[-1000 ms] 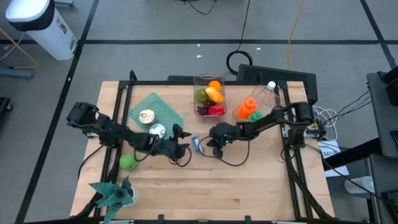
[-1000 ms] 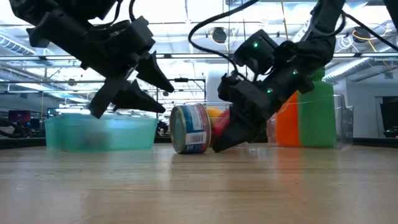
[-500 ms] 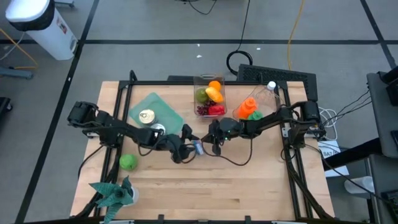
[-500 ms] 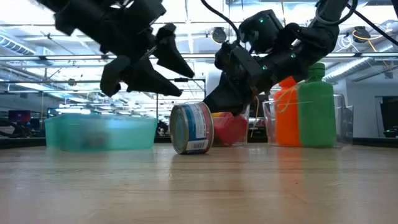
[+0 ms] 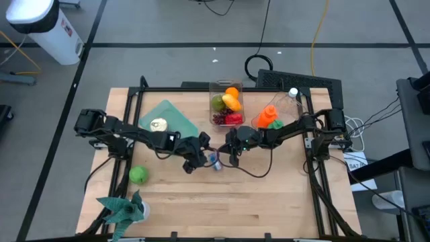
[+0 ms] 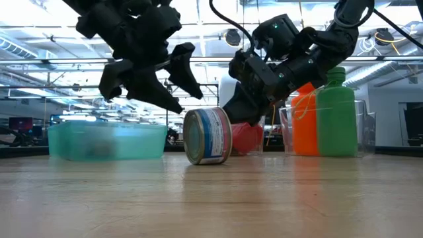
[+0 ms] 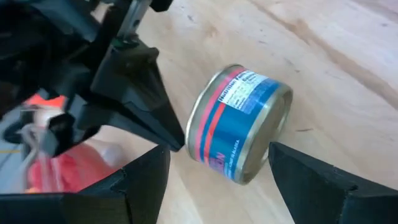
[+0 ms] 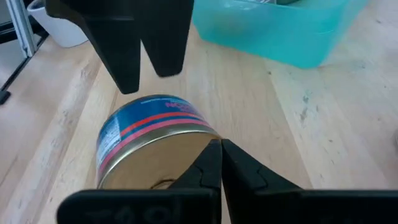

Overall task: Pick & Place Food Item
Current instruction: Put the blue pink tuna can into the green bin

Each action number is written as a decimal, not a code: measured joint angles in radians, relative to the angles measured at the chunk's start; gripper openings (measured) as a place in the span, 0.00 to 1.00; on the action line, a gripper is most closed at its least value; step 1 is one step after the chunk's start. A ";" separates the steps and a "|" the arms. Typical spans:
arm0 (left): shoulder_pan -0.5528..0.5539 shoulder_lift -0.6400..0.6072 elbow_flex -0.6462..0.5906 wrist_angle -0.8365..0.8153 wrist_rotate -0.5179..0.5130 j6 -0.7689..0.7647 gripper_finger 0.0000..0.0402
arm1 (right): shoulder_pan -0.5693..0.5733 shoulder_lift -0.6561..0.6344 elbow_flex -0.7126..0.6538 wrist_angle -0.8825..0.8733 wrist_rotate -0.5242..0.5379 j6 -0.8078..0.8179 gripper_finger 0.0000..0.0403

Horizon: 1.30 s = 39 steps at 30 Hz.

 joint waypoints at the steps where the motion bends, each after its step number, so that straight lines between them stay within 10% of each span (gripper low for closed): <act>1: 0.004 0.002 0.000 0.000 0.014 -0.002 0.70 | 0.000 0.000 0.000 -0.002 0.002 0.000 0.00; 39: 0.072 0.124 0.007 0.158 0.074 -0.155 0.70 | 0.044 0.011 0.002 0.029 0.029 -0.019 0.00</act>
